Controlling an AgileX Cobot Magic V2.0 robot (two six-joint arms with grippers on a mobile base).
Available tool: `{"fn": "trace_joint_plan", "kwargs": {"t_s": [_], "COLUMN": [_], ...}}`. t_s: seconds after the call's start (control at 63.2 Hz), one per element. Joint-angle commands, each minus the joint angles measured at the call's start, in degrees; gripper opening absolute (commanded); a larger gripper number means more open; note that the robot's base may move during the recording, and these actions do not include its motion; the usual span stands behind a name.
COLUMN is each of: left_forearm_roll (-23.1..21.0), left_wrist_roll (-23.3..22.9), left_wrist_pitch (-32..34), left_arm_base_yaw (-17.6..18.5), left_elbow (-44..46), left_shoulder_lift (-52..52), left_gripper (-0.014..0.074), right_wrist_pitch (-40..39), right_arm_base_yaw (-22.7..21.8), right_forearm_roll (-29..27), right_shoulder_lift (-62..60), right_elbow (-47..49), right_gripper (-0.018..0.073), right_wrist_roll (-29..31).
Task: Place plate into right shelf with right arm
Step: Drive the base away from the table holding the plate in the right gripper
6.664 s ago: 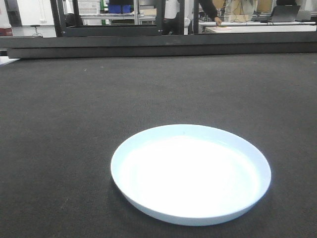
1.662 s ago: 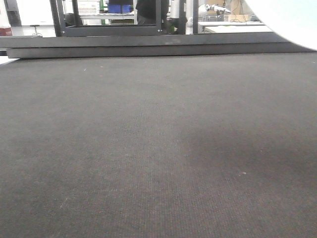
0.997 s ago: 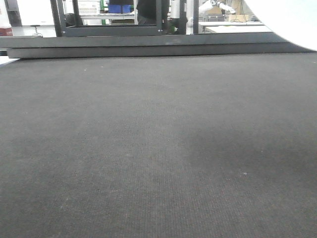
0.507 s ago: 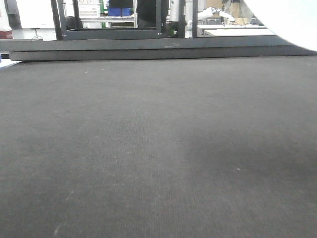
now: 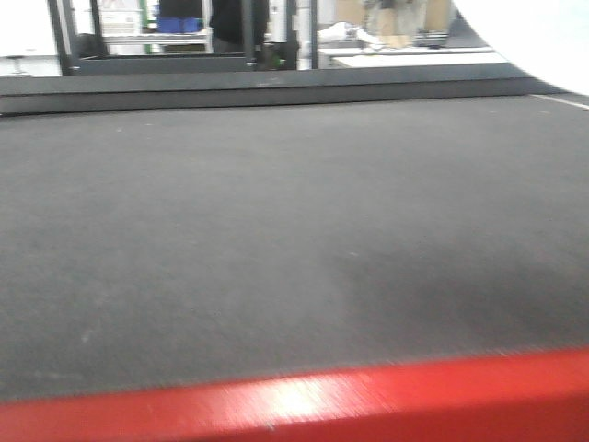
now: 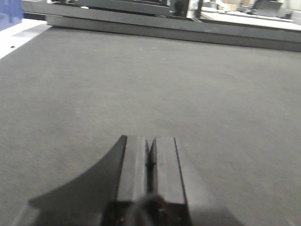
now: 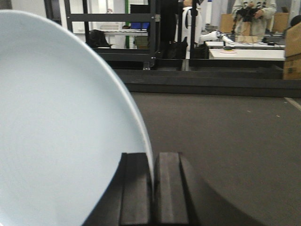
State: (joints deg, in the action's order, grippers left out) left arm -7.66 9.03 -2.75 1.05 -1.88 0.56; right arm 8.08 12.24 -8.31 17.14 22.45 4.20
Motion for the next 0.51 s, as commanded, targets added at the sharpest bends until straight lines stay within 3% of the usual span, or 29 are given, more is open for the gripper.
{"fn": "trace_joint_plan", "kwargs": {"t_s": [0.0,0.491], "left_forearm_roll": [-0.5,-0.5], "left_wrist_roll": [-0.4,-0.4], "left_wrist_pitch": [5.2,5.2], "left_arm_base_yaw": [0.1,0.1], "left_elbow": [-0.6,-0.6], "left_shoulder_lift": [0.6,0.6], "left_gripper": [-0.0128,-0.0128], "right_wrist_pitch": [-5.3,-5.3], "right_arm_base_yaw": [-0.4,-0.4], "right_forearm_roll": [-0.3,-0.3], "right_shoulder_lift": [0.3,0.3], "right_elbow": [1.8,1.8], "right_gripper": [0.0052,0.0052], "right_wrist_roll": [0.2,0.2]}}
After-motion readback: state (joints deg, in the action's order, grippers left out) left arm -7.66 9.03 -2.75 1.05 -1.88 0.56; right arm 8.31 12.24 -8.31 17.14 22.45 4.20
